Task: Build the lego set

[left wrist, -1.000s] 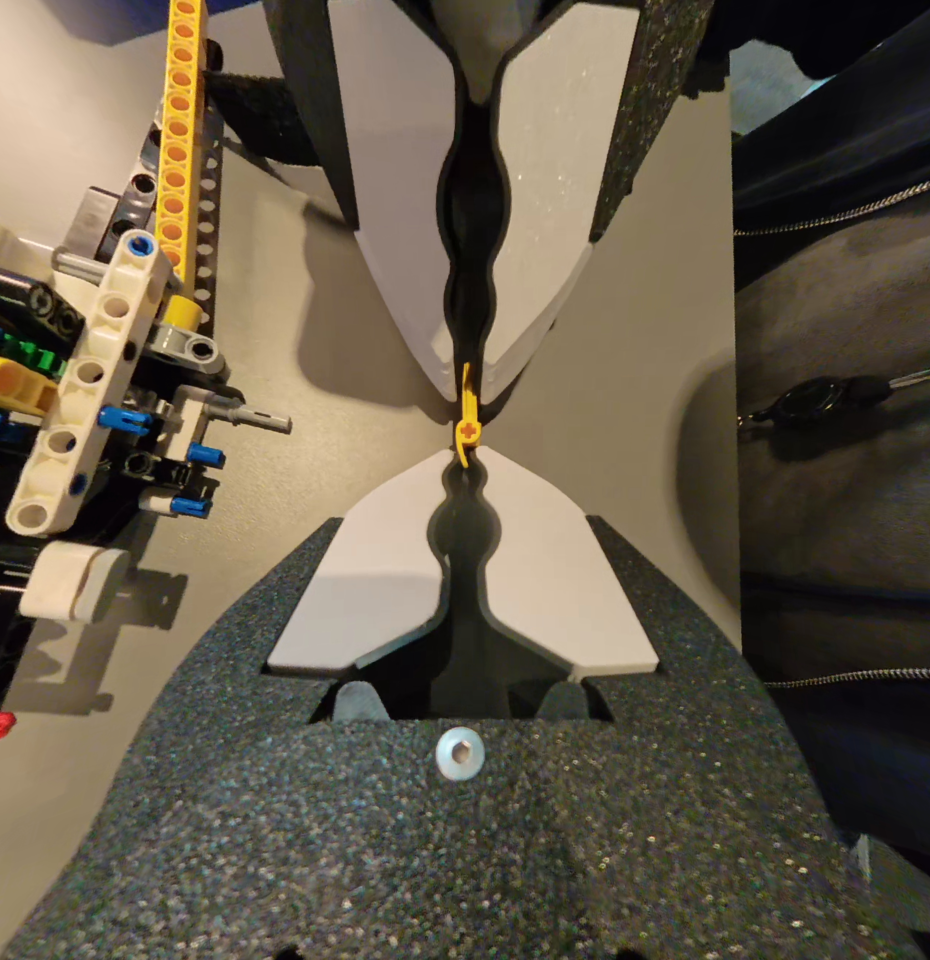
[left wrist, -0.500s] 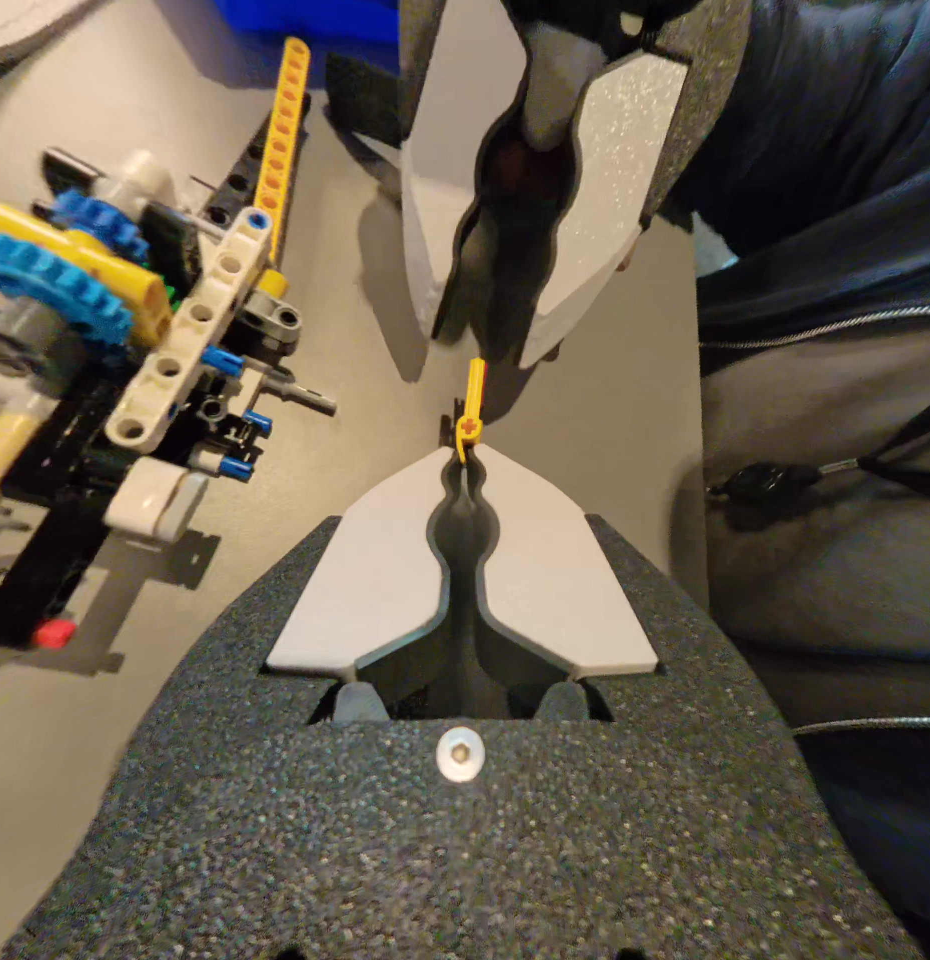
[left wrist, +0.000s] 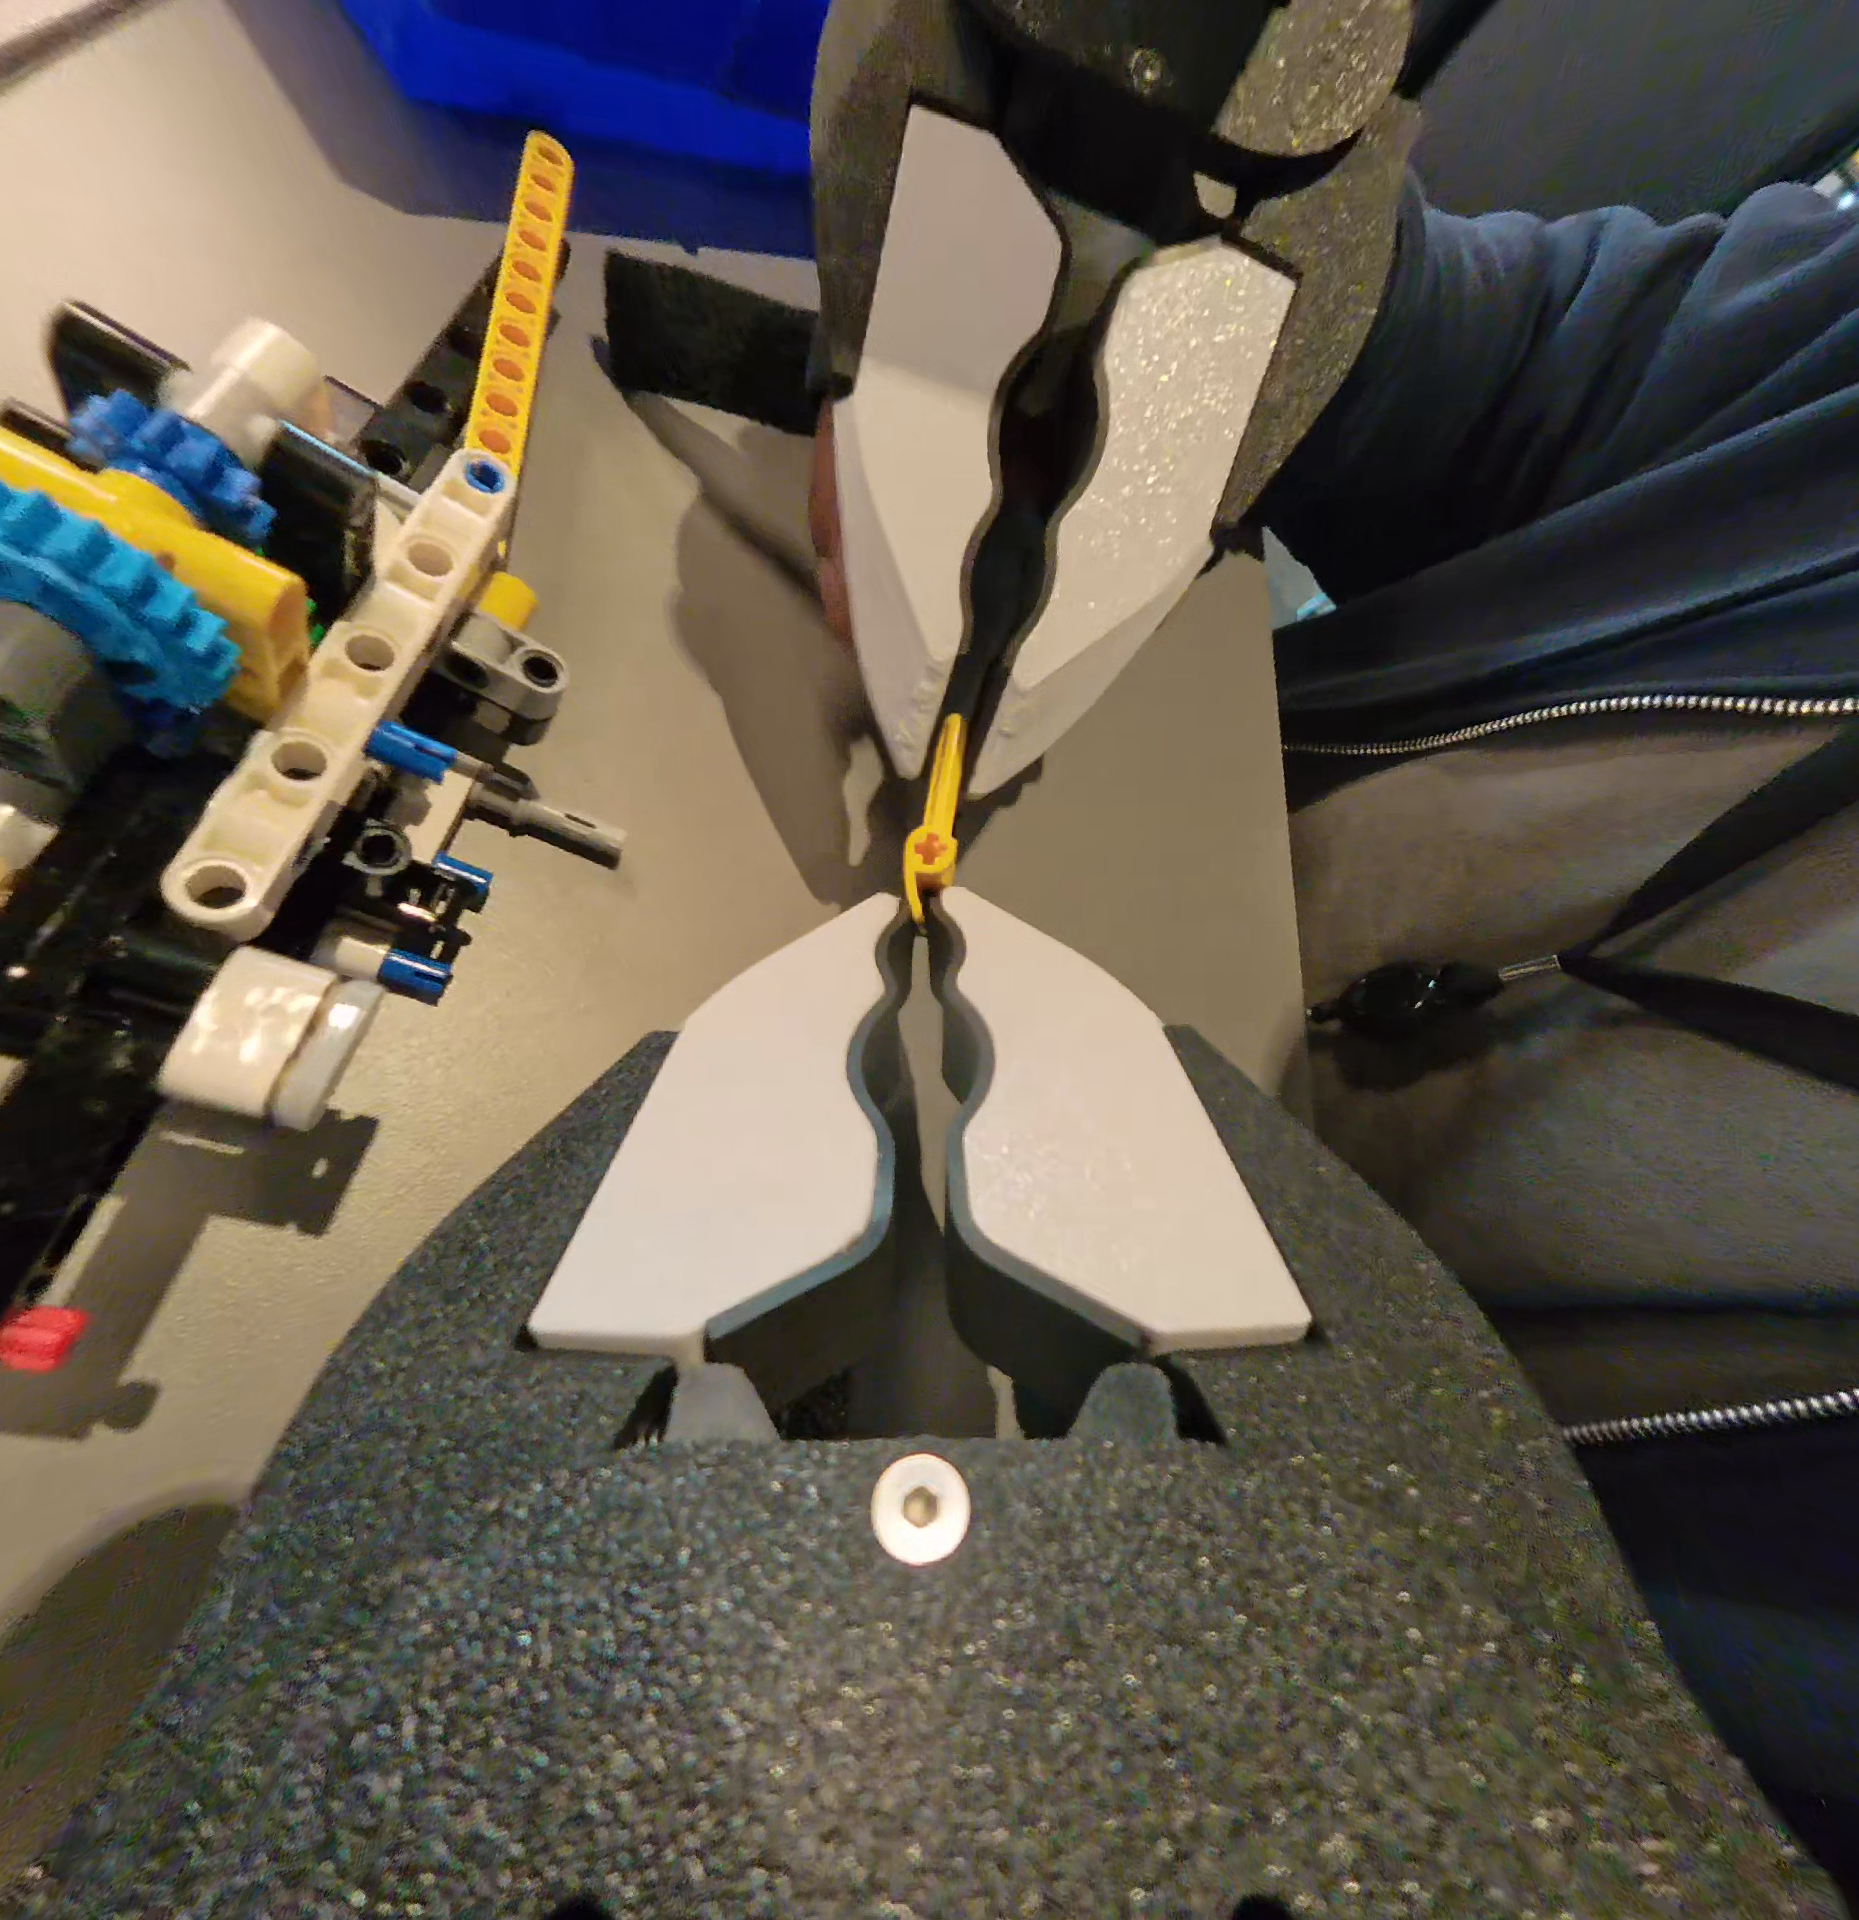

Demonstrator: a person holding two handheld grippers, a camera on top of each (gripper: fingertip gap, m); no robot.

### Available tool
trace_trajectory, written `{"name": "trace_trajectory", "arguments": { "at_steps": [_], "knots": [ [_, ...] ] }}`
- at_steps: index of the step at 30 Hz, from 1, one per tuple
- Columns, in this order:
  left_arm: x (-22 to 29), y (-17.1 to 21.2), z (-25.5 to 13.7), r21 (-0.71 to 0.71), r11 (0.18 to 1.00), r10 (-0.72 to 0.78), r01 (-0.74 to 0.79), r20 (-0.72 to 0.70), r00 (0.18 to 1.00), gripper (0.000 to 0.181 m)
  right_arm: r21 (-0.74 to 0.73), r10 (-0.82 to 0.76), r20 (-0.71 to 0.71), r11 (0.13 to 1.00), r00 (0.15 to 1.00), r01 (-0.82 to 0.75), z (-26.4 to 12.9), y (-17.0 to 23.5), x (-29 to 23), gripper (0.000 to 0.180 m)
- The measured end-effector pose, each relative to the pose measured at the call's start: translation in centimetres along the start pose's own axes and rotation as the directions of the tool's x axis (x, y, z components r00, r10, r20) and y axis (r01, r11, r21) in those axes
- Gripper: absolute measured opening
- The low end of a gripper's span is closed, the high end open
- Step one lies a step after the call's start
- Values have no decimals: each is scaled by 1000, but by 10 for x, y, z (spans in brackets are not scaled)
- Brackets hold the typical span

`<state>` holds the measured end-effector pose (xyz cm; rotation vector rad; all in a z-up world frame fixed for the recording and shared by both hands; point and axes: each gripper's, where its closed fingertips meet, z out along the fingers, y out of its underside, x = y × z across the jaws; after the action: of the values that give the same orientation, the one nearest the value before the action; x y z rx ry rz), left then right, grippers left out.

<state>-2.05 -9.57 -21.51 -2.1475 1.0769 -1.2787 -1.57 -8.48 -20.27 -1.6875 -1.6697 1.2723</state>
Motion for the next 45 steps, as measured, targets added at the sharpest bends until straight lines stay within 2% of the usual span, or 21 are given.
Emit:
{"name": "trace_trajectory", "arguments": {
  "at_steps": [4,7,17,21,31,45],
  "knots": [
    [5,-10,-7,87,996,15,-13,-28,999,12,98,106,20,989,994,-107,-9,-10,5,4],
    [7,-20,-12,166,986,17,-11,-37,999,12,146,149,50,977,988,-155,-14,-16,5,4],
    [1,-41,-14,313,949,-33,27,14,999,13,212,183,44,959,982,-189,-16,-24,7,4],
    [4,-42,-14,319,948,-8,4,12,1000,8,217,176,53,959,983,-183,-17,-25,5,4],
    [7,-32,-8,242,969,48,-54,32,998,7,161,112,43,980,993,-118,-14,-17,-1,4],
    [9,-31,-6,237,969,72,-75,22,997,6,154,116,84,980,990,-128,-13,-17,-4,4]
  ]
}}
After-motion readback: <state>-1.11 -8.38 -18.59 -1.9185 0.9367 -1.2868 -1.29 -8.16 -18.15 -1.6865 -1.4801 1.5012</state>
